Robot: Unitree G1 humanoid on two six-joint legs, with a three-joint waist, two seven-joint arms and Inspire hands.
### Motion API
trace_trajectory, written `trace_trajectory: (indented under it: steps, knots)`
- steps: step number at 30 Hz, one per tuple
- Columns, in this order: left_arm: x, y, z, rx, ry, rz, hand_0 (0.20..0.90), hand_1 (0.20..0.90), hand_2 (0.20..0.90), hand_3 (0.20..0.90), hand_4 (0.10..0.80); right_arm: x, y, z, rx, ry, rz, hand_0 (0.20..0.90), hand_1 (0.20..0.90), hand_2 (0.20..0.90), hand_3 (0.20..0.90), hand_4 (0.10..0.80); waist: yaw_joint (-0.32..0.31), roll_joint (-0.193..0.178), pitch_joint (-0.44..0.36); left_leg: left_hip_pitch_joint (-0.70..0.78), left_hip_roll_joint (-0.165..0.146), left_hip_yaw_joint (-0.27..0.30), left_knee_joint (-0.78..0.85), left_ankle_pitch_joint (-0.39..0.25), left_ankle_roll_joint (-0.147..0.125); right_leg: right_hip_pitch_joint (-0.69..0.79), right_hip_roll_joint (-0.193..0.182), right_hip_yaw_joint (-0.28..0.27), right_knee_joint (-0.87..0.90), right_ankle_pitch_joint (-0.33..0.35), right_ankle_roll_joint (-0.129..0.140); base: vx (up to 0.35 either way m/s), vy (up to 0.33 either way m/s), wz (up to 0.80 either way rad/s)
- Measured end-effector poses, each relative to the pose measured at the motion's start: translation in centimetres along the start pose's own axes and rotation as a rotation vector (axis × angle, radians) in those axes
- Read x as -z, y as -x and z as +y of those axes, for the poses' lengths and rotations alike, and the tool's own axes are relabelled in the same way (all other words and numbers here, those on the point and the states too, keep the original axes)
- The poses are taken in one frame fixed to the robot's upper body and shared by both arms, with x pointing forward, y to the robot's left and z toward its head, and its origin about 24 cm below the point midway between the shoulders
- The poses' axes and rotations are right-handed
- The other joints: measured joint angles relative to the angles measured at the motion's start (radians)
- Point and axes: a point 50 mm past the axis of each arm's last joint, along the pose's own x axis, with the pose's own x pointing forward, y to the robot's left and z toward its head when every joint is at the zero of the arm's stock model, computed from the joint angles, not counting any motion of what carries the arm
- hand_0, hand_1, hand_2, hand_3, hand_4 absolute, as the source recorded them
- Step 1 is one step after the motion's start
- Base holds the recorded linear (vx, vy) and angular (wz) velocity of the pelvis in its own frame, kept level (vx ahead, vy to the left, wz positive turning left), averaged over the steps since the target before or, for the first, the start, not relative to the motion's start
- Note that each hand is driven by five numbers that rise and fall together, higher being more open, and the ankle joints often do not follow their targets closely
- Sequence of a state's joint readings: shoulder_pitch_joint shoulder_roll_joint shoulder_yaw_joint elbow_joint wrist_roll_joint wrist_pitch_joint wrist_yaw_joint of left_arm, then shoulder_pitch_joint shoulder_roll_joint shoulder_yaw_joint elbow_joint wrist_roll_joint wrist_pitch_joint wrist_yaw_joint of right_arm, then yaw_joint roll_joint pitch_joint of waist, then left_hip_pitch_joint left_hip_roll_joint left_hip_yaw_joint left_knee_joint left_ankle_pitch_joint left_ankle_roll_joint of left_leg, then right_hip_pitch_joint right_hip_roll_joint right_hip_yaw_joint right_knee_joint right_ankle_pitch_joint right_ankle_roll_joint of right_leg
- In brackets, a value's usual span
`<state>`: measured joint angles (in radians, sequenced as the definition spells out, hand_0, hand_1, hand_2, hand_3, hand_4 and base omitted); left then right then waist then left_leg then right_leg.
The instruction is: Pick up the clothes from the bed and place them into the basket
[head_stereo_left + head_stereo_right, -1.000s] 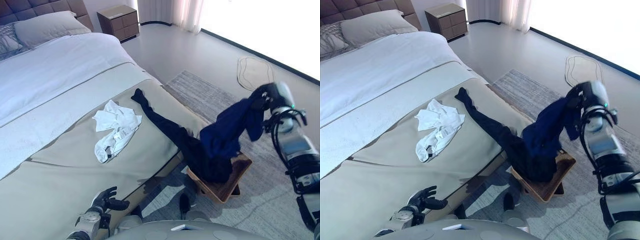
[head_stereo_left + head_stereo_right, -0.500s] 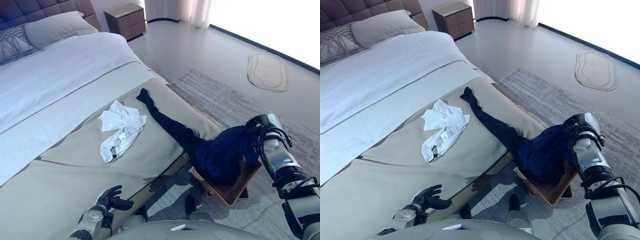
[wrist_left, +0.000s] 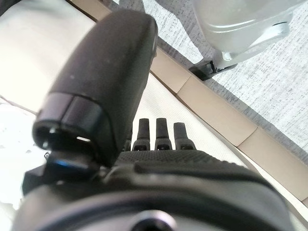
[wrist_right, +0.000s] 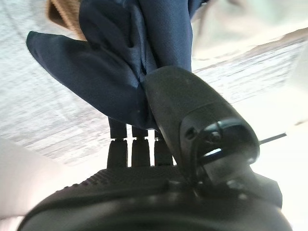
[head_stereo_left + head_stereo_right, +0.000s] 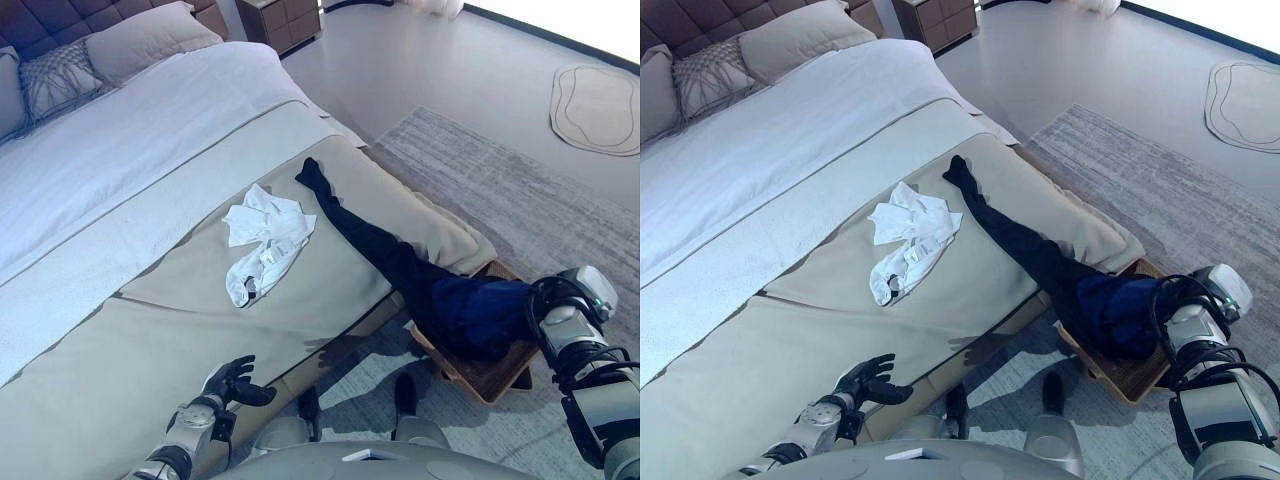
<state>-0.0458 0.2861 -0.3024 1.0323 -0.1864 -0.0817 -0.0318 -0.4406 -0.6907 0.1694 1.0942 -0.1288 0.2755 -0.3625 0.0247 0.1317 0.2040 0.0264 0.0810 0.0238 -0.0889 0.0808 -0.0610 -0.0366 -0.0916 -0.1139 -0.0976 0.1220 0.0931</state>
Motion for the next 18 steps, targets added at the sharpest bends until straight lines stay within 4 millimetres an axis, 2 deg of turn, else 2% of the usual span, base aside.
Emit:
trace_trajectory:
  steps: [10,15,18]
  knots:
    - [-1.6,-0.4,-0.1,0.023,-0.019,-0.047,0.900,0.900,0.900,0.900,0.800,-1.4,-0.1,0.1,-0.125,-0.014,-0.043,0.900,0.900,0.900,0.900,0.800,0.001,-0.003,0.028,-0.001,0.000,-0.001,0.000,0.000,0.000,0.000,0.001,-0.001,0.000,-0.001,-0.001,-0.001,-0.001,0.00]
    - [-1.8,-0.4,-0.1,0.027,-0.021,-0.055,0.900,0.900,0.900,0.900,0.800,-2.2,-0.1,0.1,-0.184,-0.016,-0.082,0.900,0.900,0.900,0.900,0.800,0.000,-0.020,0.040,-0.001,-0.001,0.000,0.000,0.000,0.000,0.000,0.001,0.003,0.000,-0.001,-0.001,0.007,0.003,0.00]
    - [-1.9,-0.3,0.1,0.024,-0.021,-0.062,0.900,0.900,0.900,0.900,0.800,-3.5,0.0,-0.8,-0.185,-0.032,-0.144,0.900,0.900,0.900,0.900,0.800,-0.004,-0.033,0.054,0.000,-0.006,0.002,0.000,0.000,0.000,-0.002,0.001,0.014,0.000,-0.001,-0.001,0.009,0.011,-0.03]
